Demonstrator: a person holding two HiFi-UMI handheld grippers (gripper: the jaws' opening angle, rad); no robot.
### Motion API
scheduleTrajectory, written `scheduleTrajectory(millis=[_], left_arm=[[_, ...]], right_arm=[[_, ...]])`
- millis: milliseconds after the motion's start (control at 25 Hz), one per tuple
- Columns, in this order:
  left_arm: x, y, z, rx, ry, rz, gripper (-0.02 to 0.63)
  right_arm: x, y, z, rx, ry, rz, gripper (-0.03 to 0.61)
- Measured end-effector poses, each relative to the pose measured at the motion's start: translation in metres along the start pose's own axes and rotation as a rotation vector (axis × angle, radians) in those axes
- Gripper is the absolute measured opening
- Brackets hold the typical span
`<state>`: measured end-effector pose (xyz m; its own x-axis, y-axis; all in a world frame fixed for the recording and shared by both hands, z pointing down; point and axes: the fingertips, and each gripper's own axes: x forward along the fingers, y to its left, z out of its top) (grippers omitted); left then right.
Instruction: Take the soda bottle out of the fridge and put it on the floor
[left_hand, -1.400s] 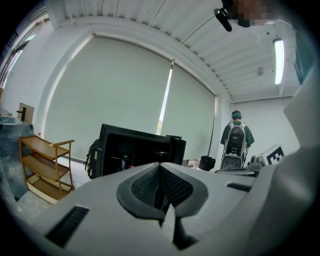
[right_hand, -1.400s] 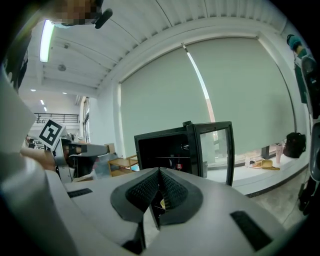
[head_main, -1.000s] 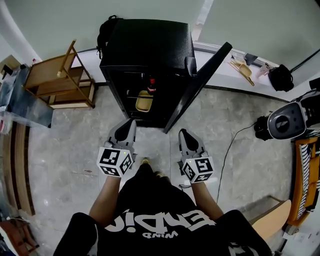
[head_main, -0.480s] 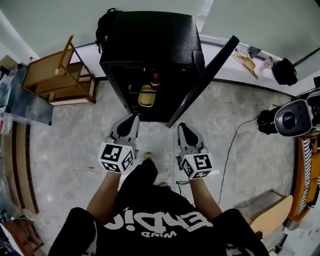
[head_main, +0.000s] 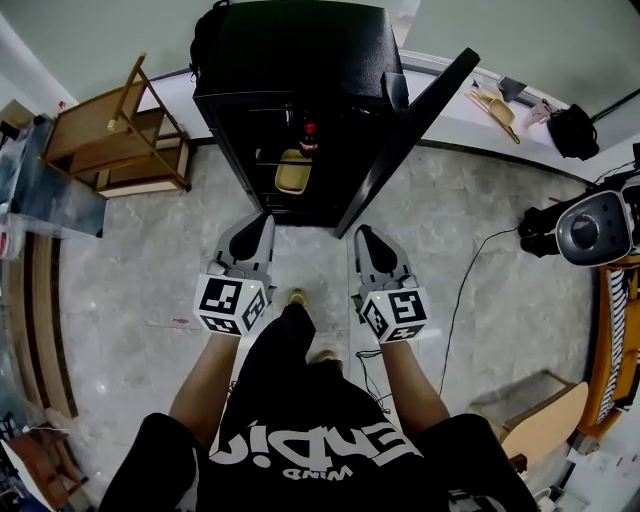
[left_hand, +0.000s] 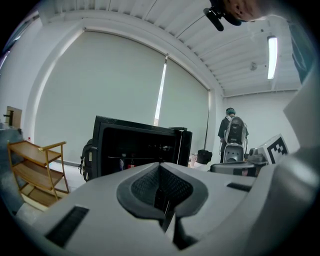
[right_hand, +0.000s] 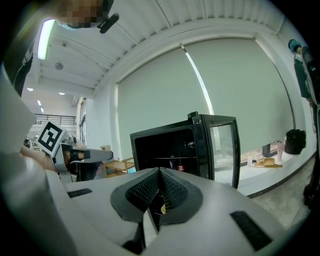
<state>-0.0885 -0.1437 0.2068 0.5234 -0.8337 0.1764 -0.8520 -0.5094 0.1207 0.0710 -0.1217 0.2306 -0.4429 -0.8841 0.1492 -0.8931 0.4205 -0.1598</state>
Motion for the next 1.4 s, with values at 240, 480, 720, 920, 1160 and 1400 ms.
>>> scheduleTrajectory(millis=[240, 480, 720, 920, 1160, 1400], left_arm=[[-0.007, -0.006, -0.011, -0.026, -0.019, 0.001, 0.006], [-0.007, -0.014, -0.027, -0.029, -0.037, -0.012, 0.006], [0.003, -0.018, -0.049, -0.011, -0.069, -0.001, 0.007], [0.014, -0.015, -0.068, -0.011, -0.076, -0.004, 0.008], [0.035, -0.005, -0.081, -0.005, -0.071, -0.002, 0.022], [0.058, 0.008, -0.086, 0.004, -0.089, 0.025, 0.327]], right_arm=[[-0.009, -0.003, -0.005, 0.004, -0.021, -0.008, 0.025], [-0.015, -0.005, -0.018, -0.024, -0.040, 0.007, 0.025], [-0.013, -0.009, -0.032, -0.047, -0.085, 0.025, 0.023], [-0.003, -0.018, -0.047, -0.049, -0.096, 0.023, 0.025], [0.014, -0.033, -0.060, -0.037, -0.099, 0.020, 0.025], [0.028, -0.042, -0.064, -0.032, -0.106, 0.020, 0.025]])
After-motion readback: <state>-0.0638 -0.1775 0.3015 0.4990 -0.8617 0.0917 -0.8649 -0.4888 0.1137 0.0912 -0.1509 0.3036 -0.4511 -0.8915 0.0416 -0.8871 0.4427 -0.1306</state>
